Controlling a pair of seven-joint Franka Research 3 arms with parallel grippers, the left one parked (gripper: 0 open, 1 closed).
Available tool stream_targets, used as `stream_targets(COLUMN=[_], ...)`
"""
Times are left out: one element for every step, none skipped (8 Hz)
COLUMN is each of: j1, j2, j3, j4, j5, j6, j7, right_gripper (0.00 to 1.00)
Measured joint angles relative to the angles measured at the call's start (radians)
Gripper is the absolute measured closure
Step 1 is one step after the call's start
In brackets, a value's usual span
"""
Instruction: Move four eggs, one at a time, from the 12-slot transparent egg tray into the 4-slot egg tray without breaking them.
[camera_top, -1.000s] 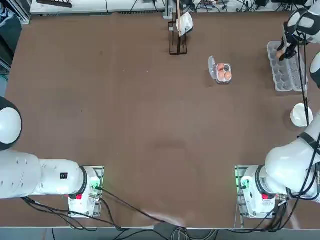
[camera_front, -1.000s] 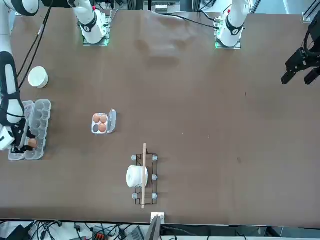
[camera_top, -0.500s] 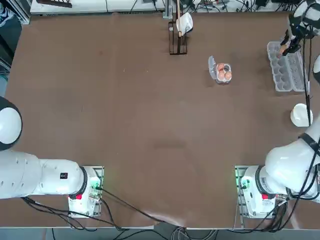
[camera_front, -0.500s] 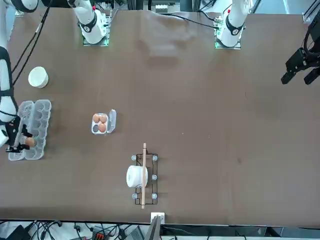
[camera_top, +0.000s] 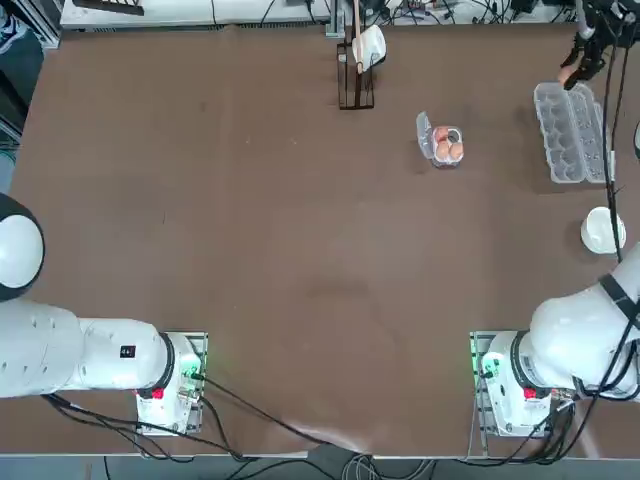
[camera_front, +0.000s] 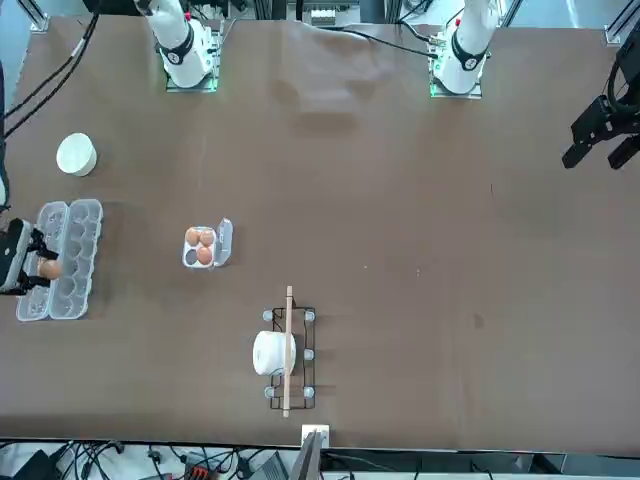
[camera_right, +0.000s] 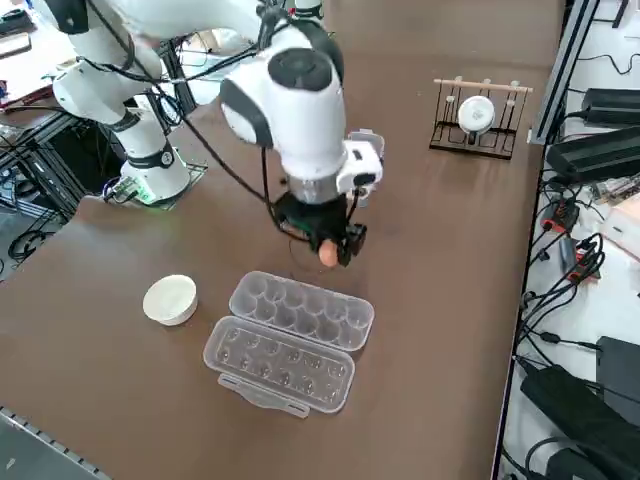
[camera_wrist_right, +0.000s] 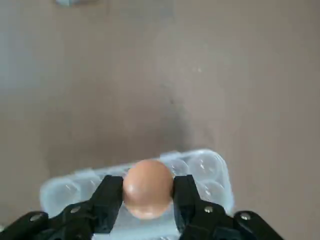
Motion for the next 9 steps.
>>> stream_targets(j1=[0.028, 0.06, 0.098, 0.146, 0.196, 0.237, 0.267, 0.291, 0.311], j2=[-0.026, -0.052, -0.08, -0.108, -0.129, -0.14, -0.143, -0.142, -0.142], j3=[0.001, 0.002, 0.005, 0.008, 0.01, 0.011, 0.011, 0.012, 0.012], j4=[-0.046, -0.093, -0.139, -0.183, -0.225, -0.266, -0.303, -0.335, -0.363], j5=[0.0, 0.0, 0.001, 0.001, 0.001, 0.001, 0.001, 0.001, 0.001], j6=[-0.001, 0.0, 0.004, 0.018, 0.049, 0.095, 0.136, 0.164, 0.195], j7=[0.101, 0.218, 0.349, 0.479, 0.598, 0.696, 0.778, 0.85, 0.902], right_gripper=[0.42, 0.42, 0.42, 0.42, 0.42, 0.42, 0.42, 0.42, 0.42])
